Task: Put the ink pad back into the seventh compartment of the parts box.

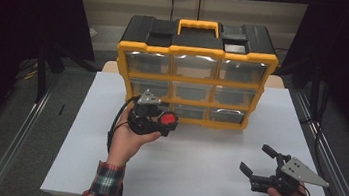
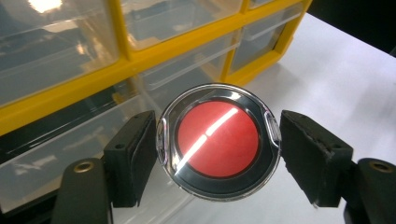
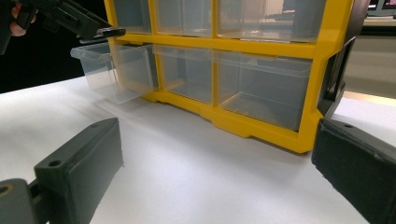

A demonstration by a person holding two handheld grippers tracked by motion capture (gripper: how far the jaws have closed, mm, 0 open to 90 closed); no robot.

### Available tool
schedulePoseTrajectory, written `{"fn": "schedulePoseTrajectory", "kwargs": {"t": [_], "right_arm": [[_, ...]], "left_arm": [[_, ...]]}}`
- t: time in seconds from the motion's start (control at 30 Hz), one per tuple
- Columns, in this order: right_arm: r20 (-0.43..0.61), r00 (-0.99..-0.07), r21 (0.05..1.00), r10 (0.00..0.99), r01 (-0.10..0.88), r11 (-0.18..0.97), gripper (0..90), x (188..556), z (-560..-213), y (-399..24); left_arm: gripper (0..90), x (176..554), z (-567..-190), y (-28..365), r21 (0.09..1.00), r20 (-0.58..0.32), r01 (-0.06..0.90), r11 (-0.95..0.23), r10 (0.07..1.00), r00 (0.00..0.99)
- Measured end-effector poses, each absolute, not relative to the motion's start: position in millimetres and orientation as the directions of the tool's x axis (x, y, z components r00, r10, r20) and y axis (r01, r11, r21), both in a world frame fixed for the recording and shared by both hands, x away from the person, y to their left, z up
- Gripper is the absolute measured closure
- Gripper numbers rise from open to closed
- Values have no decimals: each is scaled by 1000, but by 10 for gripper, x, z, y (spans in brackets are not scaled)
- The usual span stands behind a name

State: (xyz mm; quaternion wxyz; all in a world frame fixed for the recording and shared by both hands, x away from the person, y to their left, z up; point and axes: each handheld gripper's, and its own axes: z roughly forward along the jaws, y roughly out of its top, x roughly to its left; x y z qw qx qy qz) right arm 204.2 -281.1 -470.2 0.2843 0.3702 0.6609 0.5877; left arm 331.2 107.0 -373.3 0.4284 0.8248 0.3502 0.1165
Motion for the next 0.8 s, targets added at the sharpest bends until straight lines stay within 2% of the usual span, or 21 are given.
{"fn": "schedulePoseTrajectory", "kwargs": {"t": [0.17, 0.8], "right_arm": [[56, -564, 987, 824, 154, 38, 16, 2042, -4702, -2809], [59, -564, 987, 824, 155, 35, 16, 2039, -4701, -2810]], "left_arm": [[296, 3322, -3735, 1108, 798, -127, 490, -349, 698, 705], [297, 3396, -3768, 1229, 796, -121, 503, -337, 726, 677]]}}
